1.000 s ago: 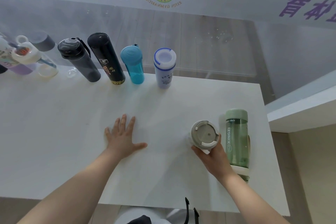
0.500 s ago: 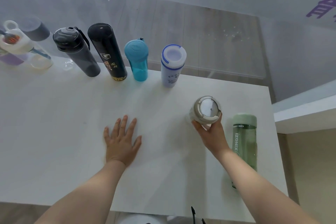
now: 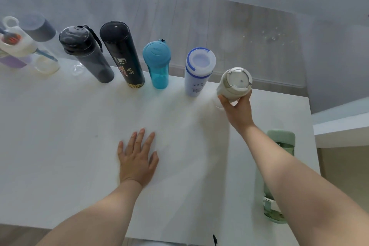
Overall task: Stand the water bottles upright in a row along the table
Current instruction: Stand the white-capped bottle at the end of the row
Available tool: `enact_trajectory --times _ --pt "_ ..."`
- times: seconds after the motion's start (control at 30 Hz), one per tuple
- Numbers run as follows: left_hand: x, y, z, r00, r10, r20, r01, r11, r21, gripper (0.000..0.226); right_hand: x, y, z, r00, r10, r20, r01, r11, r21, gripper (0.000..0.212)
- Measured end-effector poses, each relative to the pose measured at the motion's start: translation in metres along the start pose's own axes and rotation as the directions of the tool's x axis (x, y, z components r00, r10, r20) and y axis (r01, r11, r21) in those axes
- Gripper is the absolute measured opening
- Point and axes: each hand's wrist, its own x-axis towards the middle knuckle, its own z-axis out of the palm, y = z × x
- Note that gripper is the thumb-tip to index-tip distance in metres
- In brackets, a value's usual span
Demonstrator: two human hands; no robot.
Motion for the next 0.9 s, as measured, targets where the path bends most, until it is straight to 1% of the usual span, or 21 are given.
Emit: enact_trajectory --times 0.17,0.33,0.4,0.53,0.6,0.63,0.77,0.9 --pt "0.0 0.001 -0.001 1.0 0.003 0.004 -0.003 1.0 0.0 0.06 0.015 -0.006 0.0 1.0 0.014 0.023 -0.013 1.0 -0.025 0.061" --pt "0.0 0.0 -0.002 1.0 0.005 0.02 -0.005 1.0 0.006 0.061 0.024 -0.01 0.0 0.999 0.033 0.032 -0.031 0.998 -0.051 0.071" --pt "-0.001 0.0 -0.003 1.0 0.004 0.029 -0.004 1.0 0.007 0.061 0.025 -0.007 0.0 0.997 0.063 0.054 -0.06 0.996 -0.068 0.074" --pt "-0.001 0.001 -0.004 0.998 -0.002 0.056 0.001 1.0 0.021 0.062 0.018 0.006 -0.009 0.972 0.154 0.179 -0.126 0.98 -0.154 0.091" --pt "-0.001 0.002 -0.004 0.997 -0.005 0.071 0.003 0.999 0.038 0.062 0.008 0.012 -0.017 0.964 0.192 0.184 -0.157 0.969 -0.192 0.098" --pt "-0.001 0.002 -0.004 0.997 -0.005 0.078 0.002 0.999 0.049 0.062 0.001 0.014 -0.022 0.963 0.204 0.174 -0.166 0.963 -0.212 0.098" --pt "-0.002 0.002 -0.003 0.996 -0.01 0.094 0.004 0.998 0.06 0.062 -0.033 0.016 -0.049 0.968 0.192 0.159 -0.149 0.958 -0.245 0.081" --pt "-0.003 0.005 -0.006 0.993 -0.022 0.116 0.015 0.998 0.063 0.066 -0.076 0.016 -0.084 0.984 0.083 0.155 -0.035 0.957 -0.288 0.062"
